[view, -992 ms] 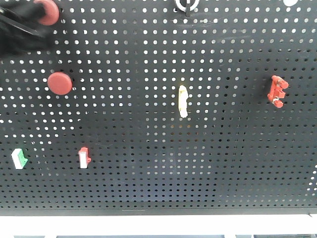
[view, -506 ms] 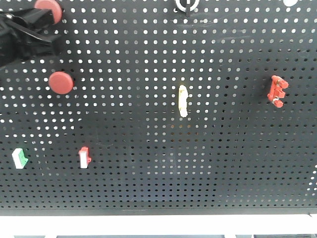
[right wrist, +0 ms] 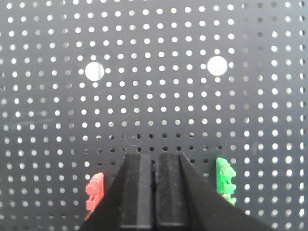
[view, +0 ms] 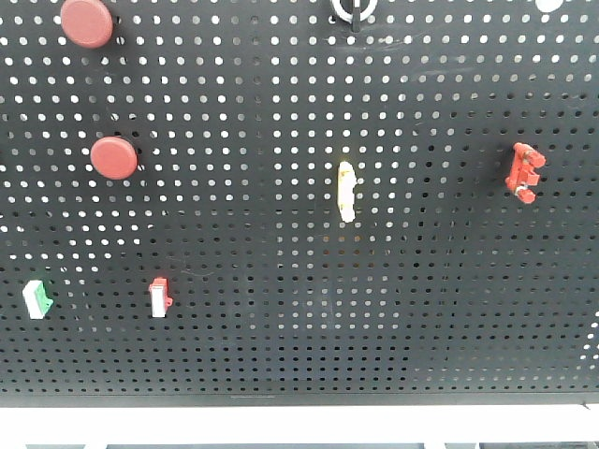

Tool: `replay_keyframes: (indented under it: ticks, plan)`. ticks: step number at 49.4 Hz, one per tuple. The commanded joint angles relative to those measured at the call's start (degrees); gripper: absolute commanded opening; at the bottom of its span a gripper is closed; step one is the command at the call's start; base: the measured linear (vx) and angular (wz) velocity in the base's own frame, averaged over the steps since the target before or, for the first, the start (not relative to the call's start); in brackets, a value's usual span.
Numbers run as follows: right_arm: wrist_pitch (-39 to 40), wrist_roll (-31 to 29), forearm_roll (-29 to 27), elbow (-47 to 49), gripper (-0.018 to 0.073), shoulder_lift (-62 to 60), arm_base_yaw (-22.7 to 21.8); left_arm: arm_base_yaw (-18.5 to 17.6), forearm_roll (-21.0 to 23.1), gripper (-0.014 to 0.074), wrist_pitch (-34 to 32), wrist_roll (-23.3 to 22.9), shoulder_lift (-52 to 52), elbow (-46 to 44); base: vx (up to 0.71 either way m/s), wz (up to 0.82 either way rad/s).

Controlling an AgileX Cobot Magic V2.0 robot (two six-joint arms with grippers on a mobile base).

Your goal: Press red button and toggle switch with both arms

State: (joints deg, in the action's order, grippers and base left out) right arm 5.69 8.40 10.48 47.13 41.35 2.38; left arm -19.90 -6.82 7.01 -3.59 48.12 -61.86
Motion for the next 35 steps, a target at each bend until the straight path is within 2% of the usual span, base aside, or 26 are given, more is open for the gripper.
replay_keyframes:
  ticks: [1,12,20,25,35]
  plan:
    - [7.2,-0.5,4.9,1.9,-0.0003,1.5,2.8,-0.1,0.5,0.0002,-4.2,-0.5,-4.9,1.8,0.00,0.00]
    - [10.8,-0.4,6.7,3.6,-0.0003,8.8,16.4,-0.1,0.5,0.0002,-2.8,-0.5,-8.7,4.3,0.00,0.00]
    - [10.6,-3.6,7.5,11.8,-0.0003,18.2,25.6,-0.1,0.5,0.0002,-2.9,-0.5,-8.5,4.3,0.00,0.00]
    - [10.3,-4.0,7.5,17.8,-0.0003,24.2,29.1,-0.1,0.5,0.0002,-2.9,-0.5,-8.5,4.3,0.00,0.00]
    - [9.0,-3.1,6.9,31.0,-0.0003,34.2,32.8,-0.1,0.5,0.0002,-2.9,-0.5,-8.5,4.3,0.00,0.00]
